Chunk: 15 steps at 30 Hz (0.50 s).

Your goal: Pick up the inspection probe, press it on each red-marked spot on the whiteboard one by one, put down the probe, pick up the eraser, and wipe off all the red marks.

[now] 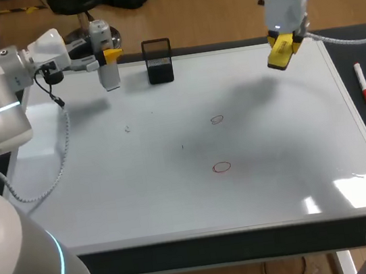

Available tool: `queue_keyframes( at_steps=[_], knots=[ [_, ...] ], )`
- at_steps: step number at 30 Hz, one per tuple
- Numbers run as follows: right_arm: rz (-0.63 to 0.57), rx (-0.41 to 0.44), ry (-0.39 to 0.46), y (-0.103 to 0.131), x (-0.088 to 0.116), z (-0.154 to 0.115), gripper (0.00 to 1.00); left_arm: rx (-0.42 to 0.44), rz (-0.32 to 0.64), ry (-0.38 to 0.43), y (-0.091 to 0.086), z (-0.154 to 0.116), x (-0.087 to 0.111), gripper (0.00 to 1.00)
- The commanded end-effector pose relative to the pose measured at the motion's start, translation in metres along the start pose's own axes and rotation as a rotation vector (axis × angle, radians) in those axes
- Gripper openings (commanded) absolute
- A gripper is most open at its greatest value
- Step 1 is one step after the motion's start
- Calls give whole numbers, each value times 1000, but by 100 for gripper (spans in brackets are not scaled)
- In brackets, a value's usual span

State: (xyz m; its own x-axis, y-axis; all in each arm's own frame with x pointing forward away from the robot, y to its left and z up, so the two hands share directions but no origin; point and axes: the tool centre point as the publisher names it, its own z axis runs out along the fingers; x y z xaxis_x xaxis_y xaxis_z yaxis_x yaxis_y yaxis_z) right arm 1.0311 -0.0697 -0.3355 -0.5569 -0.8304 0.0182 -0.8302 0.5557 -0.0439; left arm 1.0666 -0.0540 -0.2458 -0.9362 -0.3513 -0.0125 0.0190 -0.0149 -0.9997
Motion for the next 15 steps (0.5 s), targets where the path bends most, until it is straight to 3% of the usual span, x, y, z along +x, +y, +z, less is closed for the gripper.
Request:
queue_keyframes(
  at_steps=[1, 15],
  knots=[
    [-36, 26, 35, 23, -12, -4, 0, 0, 2, -2, -1, 1, 0, 0],
    [-240, 75, 63, 109, -45, -15, 0, 0, 2, -2, -1, 1, 0, 0]
  ],
)
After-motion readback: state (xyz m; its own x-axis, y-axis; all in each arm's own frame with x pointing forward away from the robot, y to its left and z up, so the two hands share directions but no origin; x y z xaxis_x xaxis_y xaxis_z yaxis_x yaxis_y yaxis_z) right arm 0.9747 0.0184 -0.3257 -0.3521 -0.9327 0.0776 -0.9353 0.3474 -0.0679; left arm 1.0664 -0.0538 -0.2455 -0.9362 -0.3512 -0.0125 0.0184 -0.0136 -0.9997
